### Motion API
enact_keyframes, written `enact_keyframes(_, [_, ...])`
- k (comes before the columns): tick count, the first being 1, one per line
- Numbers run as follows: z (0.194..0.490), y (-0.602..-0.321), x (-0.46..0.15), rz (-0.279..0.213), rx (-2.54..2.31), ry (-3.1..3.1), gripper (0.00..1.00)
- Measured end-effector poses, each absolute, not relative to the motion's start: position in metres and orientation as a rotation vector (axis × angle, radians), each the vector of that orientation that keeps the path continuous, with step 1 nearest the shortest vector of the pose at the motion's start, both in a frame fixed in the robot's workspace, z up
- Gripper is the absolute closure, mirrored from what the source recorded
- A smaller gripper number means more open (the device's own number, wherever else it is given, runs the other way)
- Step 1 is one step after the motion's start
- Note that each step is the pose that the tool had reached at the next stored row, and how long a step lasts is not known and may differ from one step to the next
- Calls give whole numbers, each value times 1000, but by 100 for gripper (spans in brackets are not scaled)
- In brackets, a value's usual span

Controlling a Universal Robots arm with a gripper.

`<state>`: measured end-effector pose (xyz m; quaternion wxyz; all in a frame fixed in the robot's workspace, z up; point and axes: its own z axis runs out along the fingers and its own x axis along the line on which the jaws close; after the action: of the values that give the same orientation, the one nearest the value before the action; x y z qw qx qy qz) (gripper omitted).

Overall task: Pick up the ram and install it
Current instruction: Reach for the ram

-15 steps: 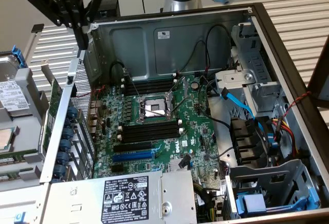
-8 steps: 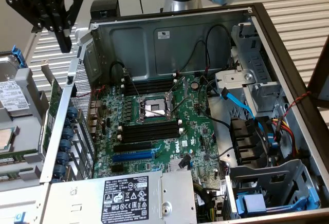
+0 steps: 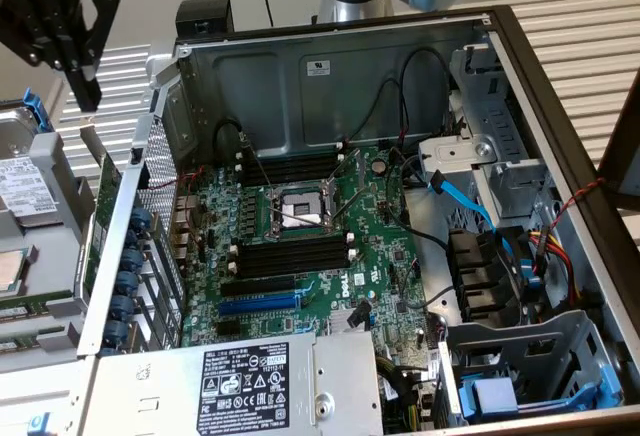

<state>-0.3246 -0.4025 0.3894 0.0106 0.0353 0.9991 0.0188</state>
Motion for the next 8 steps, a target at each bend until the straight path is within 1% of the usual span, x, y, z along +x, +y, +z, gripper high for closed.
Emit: enact_keyframes(8, [389,-408,-361,57,110,3118,89])
